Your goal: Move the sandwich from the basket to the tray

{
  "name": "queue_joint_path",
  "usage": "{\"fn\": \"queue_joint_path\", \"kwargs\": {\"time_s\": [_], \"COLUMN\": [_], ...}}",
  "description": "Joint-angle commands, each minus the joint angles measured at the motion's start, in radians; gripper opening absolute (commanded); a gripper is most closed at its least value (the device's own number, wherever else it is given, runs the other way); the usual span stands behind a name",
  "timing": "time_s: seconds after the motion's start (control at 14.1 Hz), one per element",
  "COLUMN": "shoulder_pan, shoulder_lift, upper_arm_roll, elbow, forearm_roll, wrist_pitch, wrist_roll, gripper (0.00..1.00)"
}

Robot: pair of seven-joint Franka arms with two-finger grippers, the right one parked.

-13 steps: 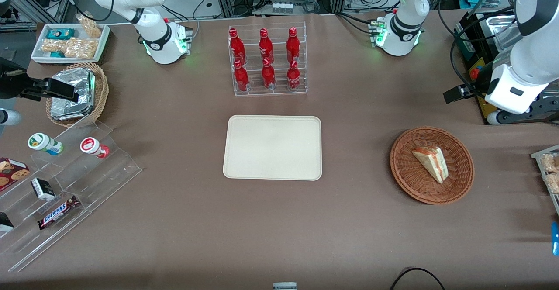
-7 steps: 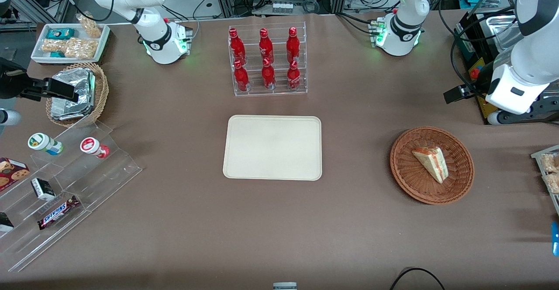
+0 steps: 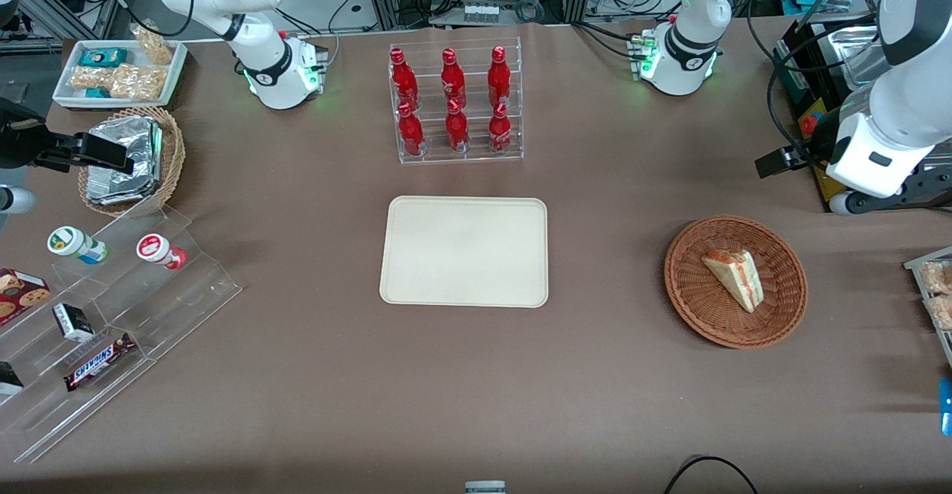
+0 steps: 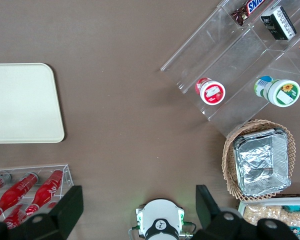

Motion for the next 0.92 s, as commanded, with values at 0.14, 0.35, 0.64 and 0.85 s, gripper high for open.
{"fn": "queue_joint_path", "kwargs": {"time_s": [0.14, 0.35, 0.64, 0.85], "shoulder_pan": [-0.004, 0.003, 0.042, 0.042], "shoulder_lift": [0.083, 0.094, 0.155, 0.141], "upper_arm_roll": [0.005, 0.008, 0.010, 0.011], "elbow": [0.022, 0.008, -0.053, -0.187], "forearm_roll": [-0.012, -0.012, -0.001, 0.003], "wrist_pitch": [-0.017, -0.020, 0.078, 0.241], "wrist_roll": [-0.056, -0.055, -0.055, -0.056], "gripper": [1.00, 1.00, 1.00, 1.00]}}
